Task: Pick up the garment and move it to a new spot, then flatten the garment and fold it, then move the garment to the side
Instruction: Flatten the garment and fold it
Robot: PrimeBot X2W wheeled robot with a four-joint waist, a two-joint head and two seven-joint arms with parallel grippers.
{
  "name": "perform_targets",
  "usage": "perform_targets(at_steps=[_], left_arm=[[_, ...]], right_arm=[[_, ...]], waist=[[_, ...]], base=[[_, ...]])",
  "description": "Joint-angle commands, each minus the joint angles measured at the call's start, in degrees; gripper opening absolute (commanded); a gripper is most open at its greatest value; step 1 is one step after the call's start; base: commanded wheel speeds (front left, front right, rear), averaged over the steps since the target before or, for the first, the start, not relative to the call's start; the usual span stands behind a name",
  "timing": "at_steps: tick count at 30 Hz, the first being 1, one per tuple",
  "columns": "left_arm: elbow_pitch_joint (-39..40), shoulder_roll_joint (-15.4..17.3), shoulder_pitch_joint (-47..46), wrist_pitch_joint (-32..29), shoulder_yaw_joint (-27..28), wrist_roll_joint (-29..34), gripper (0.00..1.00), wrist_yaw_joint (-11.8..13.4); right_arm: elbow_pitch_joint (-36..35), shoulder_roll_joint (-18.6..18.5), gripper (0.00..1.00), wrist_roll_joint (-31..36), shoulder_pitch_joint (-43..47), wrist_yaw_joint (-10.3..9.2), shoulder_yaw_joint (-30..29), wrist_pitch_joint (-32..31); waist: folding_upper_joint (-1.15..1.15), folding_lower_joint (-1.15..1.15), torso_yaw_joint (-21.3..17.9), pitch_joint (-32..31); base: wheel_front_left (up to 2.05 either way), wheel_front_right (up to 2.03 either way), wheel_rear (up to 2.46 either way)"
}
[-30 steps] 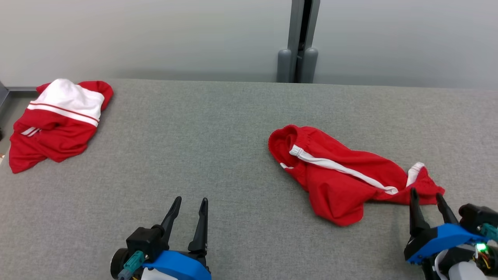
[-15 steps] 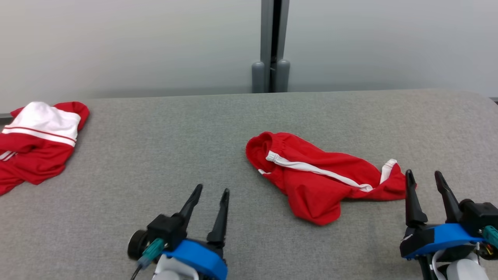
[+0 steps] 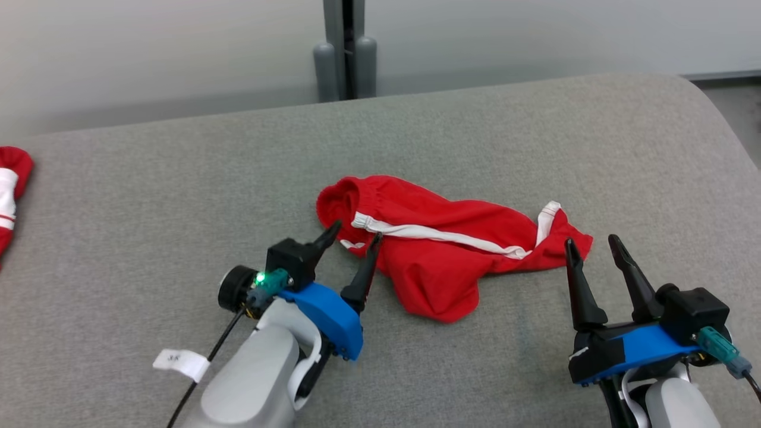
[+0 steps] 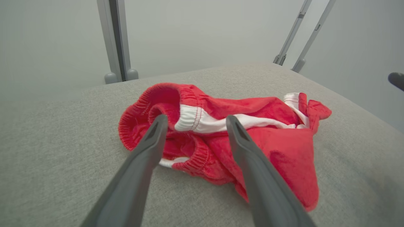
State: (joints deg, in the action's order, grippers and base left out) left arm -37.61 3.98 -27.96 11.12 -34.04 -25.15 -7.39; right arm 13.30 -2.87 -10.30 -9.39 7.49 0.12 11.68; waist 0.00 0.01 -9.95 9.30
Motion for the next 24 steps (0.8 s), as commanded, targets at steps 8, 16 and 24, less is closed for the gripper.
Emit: perform_targets(at_steps=[8, 16, 24], left_arm=[[-6.9, 0.25, -8.11, 1.23, -4.32, -4.09, 1.0, -0.13], [-6.38, -0.19, -12.2, 3.27, -9.91, -7.0, 0.0, -0.13], [-0.34, -0.45, -10.52, 3.77, -8.28, -7.82, 0.0, 1.57]], right_arm=[[1.45, -0.05, 1.0, -1.23, -2.13, 0.0, 0.51, 1.7], [2.46, -0.03, 1.0, -2.16, -2.12, 0.0, -1.06, 2.74], [2.27, -0.04, 1.0, -1.87, -0.36, 0.0, -3.9, 3.28]], waist=[[0.0, -0.01, -2.05, 3.1], [0.0, -0.01, -1.4, 2.84], [0.0, -0.01, 1.2, 0.37]], base=[[0.0, 0.0, 0.0], [0.0, 0.0, 0.0], [0.0, 0.0, 0.0]])
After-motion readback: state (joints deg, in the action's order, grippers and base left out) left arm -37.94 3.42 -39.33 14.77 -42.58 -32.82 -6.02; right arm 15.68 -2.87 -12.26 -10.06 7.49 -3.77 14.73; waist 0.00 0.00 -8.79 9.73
